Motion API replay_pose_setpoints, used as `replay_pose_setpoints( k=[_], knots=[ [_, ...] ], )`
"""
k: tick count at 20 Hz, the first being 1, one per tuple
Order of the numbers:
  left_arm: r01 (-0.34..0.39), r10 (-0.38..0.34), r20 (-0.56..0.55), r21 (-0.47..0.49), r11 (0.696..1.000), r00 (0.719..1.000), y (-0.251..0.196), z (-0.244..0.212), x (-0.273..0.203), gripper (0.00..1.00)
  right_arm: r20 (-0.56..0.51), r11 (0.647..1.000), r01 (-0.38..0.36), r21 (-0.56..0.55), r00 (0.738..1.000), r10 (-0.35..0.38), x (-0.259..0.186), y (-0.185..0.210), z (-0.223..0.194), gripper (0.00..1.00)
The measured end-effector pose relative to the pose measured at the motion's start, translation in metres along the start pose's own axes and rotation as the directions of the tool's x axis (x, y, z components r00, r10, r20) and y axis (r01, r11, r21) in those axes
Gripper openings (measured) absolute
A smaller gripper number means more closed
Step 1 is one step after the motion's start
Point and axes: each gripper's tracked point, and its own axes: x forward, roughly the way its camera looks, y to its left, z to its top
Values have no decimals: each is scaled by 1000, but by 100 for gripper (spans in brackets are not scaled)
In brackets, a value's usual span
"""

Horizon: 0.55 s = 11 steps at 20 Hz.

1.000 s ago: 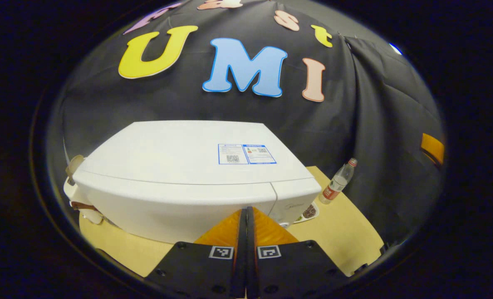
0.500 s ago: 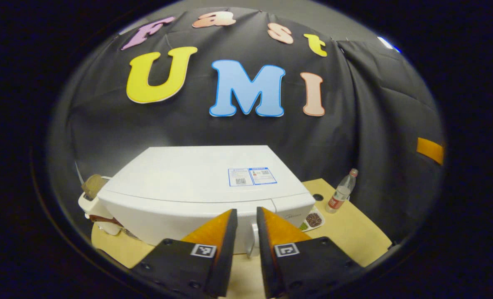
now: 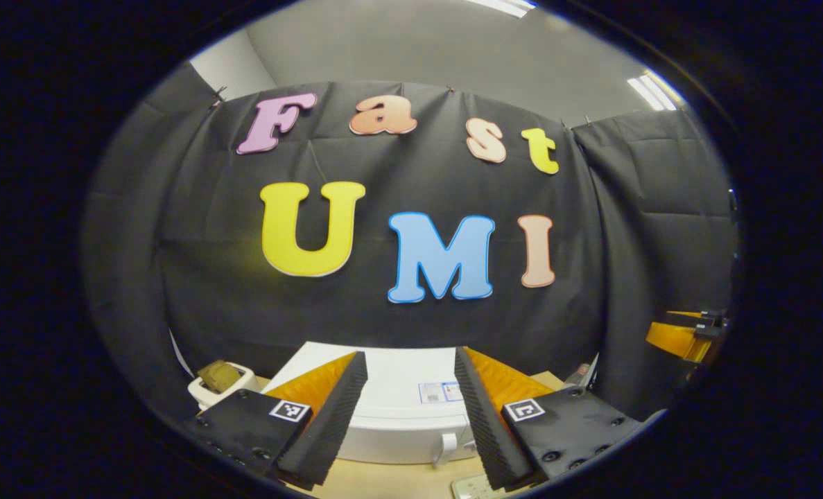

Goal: Open the microwave oven with the left hand, put the food in, and close the microwave oven.

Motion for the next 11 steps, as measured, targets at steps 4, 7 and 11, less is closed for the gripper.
replay_pose_setpoints(
  k=[4, 7, 11],
  knots=[
    [100, -102, 122, 20, 995, 987, -22, 108, -35, 82, 22, 1000, 11, -8, 1000, -10, -6, 12, 30, 96],
    [118, -116, 164, -6, 993, 980, -14, 144, -62, 87, 47, 1000, 19, 12, 999, -20, -25, 30, 50, 97],
    [103, -103, 136, 3, 995, 985, -13, 109, -81, 86, 74, 1000, 30, 4, 997, -30, -46, 53, 64, 96]
  ],
)
